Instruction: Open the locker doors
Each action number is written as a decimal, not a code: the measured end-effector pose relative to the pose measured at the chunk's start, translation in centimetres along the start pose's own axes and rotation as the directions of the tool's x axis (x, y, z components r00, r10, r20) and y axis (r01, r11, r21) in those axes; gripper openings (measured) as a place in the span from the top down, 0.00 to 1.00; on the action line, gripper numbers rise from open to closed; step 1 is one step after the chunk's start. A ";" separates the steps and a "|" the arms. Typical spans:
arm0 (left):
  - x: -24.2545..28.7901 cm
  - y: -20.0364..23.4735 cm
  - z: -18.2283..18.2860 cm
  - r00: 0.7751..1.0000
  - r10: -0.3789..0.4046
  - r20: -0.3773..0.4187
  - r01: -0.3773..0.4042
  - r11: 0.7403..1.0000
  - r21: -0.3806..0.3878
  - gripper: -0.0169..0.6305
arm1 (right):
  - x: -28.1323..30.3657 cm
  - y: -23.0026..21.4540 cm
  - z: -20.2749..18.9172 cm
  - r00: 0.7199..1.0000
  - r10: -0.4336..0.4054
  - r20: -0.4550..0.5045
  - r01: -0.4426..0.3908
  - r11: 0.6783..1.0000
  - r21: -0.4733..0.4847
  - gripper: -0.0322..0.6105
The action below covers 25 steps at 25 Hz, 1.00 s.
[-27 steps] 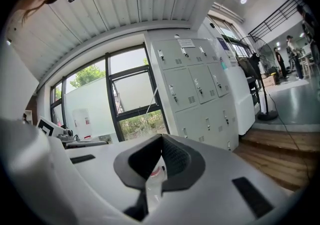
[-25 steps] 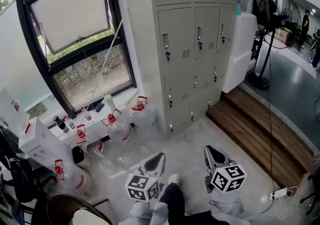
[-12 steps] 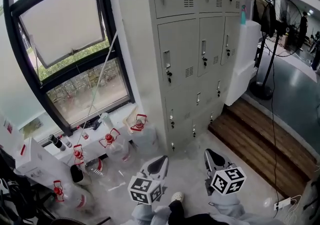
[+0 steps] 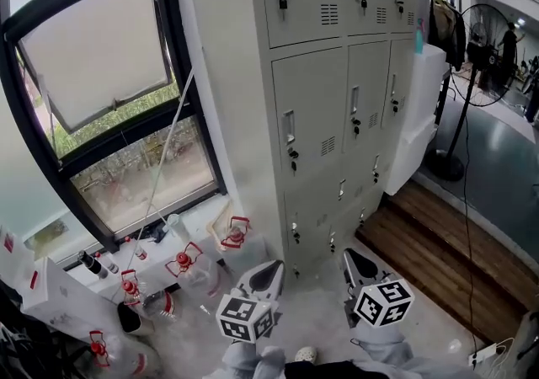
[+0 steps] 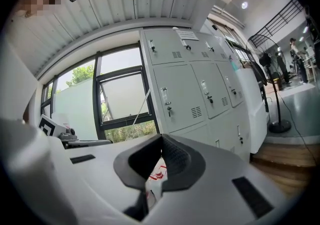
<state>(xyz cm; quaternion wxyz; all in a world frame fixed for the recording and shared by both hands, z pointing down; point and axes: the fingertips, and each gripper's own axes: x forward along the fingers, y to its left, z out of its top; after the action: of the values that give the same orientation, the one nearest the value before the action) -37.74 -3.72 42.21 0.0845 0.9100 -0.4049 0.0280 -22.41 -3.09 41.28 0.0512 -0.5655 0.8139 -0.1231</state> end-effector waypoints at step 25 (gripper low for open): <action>9.1 4.6 8.1 0.995 -0.001 0.101 -0.008 0.995 0.095 0.95 | 11.3 -2.0 8.3 0.987 0.114 0.109 -0.107 0.992 -0.068 0.95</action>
<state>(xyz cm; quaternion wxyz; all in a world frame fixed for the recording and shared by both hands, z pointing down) -35.19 -14.89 35.93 0.0203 0.9126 -0.4084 0.0013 -22.72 -15.48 34.44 0.0864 -0.5267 0.8433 -0.0629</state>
